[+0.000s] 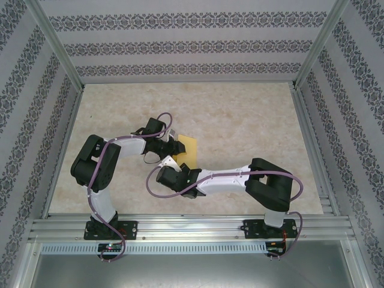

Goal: Fold a paper plane with a square sheet of paper (pick it up from the middle)

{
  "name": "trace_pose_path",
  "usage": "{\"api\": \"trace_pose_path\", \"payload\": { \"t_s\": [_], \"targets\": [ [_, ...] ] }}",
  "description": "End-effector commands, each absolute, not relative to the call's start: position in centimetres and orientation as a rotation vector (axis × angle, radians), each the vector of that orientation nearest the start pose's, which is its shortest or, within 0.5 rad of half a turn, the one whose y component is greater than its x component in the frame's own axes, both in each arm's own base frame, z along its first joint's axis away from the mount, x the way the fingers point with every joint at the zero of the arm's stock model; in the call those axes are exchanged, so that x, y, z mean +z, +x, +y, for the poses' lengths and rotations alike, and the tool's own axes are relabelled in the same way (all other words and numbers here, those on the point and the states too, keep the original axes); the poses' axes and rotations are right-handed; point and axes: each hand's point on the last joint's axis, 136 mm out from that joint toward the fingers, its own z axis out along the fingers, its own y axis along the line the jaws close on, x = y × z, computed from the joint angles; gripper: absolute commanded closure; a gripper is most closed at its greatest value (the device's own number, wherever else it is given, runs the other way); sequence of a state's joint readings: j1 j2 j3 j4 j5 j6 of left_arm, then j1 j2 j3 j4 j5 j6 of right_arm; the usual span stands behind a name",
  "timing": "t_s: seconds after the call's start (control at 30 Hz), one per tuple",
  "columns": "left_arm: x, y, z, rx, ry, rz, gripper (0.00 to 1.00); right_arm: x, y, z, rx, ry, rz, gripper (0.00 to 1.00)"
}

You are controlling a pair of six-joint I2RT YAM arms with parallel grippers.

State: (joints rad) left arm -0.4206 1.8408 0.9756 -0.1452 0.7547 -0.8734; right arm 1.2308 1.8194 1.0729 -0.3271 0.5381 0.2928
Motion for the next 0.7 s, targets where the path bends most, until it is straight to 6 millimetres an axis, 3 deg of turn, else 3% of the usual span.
{"api": "trace_pose_path", "payload": {
  "t_s": [0.0, 0.27, 0.4, 0.57, 0.67],
  "targets": [
    [5.7, 32.1, -27.1, -1.395, -0.309, 2.816, 0.65, 6.5, 22.6, 35.7, -0.096, -0.877, 2.205, 0.56],
    [6.1, 32.2, -26.8, -1.352, -0.297, 2.82, 0.65, 8.3, 22.9, 34.4, -0.037, -0.786, 2.195, 0.89],
    [6.4, 32.3, -26.7, -1.336, -0.288, 2.819, 0.64, 8.6, 22.9, 34.5, 0.041, -0.774, 2.212, 1.0],
    [6.9, 32.3, -26.0, -1.255, -0.281, 2.828, 0.57, 8.4, 22.9, 34.5, 0.123, -0.766, 2.249, 1.0],
    [7.2, 32.3, -24.6, -1.126, -0.298, 2.827, 0.5, 8.5, 22.9, 35.1, 0.259, -0.758, 2.284, 1.0]
  ]
}}
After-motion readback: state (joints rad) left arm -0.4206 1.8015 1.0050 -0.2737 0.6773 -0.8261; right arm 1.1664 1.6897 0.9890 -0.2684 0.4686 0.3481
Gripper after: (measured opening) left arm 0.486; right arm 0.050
